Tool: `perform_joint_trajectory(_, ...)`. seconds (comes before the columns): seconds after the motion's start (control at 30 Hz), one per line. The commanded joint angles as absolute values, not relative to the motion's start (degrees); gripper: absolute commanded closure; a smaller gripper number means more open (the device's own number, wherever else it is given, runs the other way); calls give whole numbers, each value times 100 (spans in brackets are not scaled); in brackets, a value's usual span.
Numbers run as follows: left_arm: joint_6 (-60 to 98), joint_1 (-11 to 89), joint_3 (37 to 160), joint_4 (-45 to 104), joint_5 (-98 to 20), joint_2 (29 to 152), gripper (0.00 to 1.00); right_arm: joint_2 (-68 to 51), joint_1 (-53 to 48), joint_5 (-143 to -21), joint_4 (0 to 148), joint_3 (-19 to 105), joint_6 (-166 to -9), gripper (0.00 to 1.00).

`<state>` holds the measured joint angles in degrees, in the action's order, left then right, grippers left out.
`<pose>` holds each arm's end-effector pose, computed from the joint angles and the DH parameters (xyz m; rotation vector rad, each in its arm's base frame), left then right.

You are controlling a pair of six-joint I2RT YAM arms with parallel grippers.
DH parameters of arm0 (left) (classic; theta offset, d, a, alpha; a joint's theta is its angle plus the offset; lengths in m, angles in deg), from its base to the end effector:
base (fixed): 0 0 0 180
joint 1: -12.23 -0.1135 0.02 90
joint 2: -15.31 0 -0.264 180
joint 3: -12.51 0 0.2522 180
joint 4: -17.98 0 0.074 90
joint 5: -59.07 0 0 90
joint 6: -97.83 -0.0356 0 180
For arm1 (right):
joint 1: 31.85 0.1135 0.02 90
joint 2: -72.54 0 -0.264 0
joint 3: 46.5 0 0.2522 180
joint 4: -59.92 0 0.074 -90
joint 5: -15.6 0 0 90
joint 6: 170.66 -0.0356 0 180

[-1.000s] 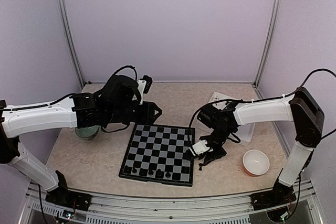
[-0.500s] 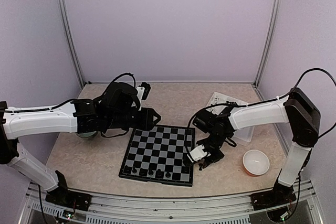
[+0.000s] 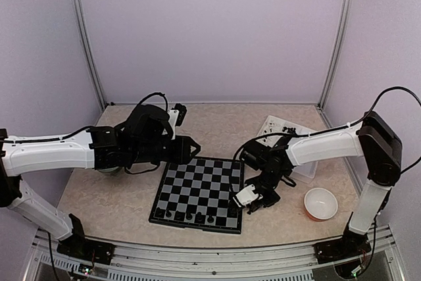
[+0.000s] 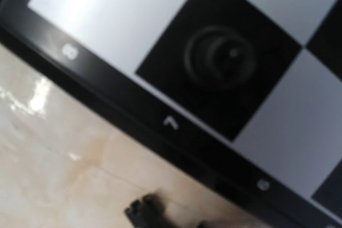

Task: Set up the chess pieces on the board
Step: Pick up the rook from the center of the board, then pass from the right arm to the left

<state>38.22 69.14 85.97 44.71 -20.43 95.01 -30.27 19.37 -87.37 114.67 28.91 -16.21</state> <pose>0.1774 -0.2603 0.2865 0.4003 2.1804 -0.6831 0.1925 0.2523 0.1472 -2.5213 1.5583 0.3112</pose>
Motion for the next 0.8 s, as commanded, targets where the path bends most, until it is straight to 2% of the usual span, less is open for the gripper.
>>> perform_joint_trajectory(0.0, 3921, 6898, 8445, 4222, -2099, 9274, 56, -2913, 1871, -8726, 11550, 2658, -2013, 87)
perform_joint_trajectory(0.43, 3650, 7333, 8826, 3381, -2120, 9594, 57, -2022, 435, -12492, 11083, 3380, -4444, 90)
perform_joint_trajectory(0.77, 3451, 7848, 9709, 3469, -2622, 10707, 57, -2321, 333, -13421, 11043, 3922, -5112, 90)
